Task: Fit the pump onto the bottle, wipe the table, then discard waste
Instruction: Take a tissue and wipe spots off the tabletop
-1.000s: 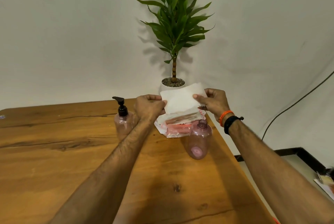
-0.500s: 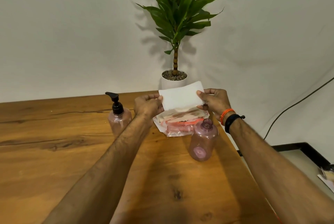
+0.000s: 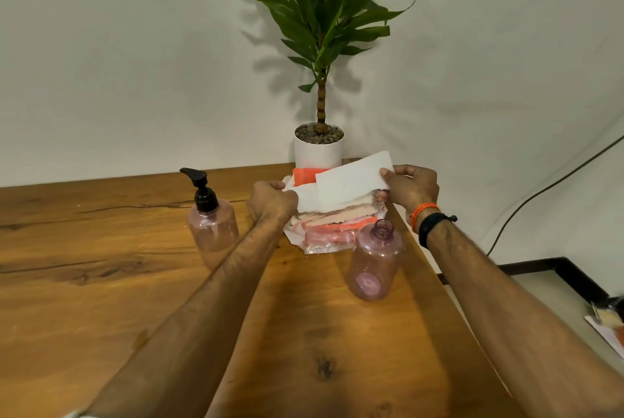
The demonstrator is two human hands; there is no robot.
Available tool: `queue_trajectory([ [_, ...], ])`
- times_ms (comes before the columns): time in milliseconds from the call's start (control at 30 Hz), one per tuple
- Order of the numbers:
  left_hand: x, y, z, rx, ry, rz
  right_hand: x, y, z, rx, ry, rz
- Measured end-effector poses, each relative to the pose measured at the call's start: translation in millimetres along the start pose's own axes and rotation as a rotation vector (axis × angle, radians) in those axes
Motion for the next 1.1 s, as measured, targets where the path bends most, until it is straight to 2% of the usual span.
queue_trajectory([
  [133,-9.8,7.8,-7.9,0.054,-0.156,-0.088,0.3,-1.6,0.9,0.037,-0.096,-0.009],
  [200,-17.5,10.6,-6.8,0.036,-0.155,-0.147,4.5,1.2,-1.8,0.084,-0.138,0.004],
  [300,-29.0,17.5,-7.1,0.075,-0.045,-0.179,16.5,10.1,-5.8,0.144,-0.167,0.023],
  [400,-34.5,25.3,-11.4,0.197,0.166,-0.104,34.7,23.4,-7.9,0.204,-0.205,0.043],
  [500,-44.6,34.6,-3.4,0.228,0.233,-0.056,58.5,40.1,-5.7,0.255,-0.197,0.088],
  [800,-84.1,79.6,68.9,0.221,0.324,-0.132,126.8,119.1,10.3,0.388,-0.149,0.274],
  [1100,-65.8,114.9,177.6,0.228,0.306,-0.159,119.4,226.2,-37.3,0.757,-0.118,0.242],
])
Point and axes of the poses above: each hand's wrist, its own y-axis away from the middle knuckle, its own z-axis out of the back of the hand, x = y × z, the point moved 9 cm from there along -y, towards the middle knuckle, and after that the axes turned 11 degrees about y, right-handed, at the moved point
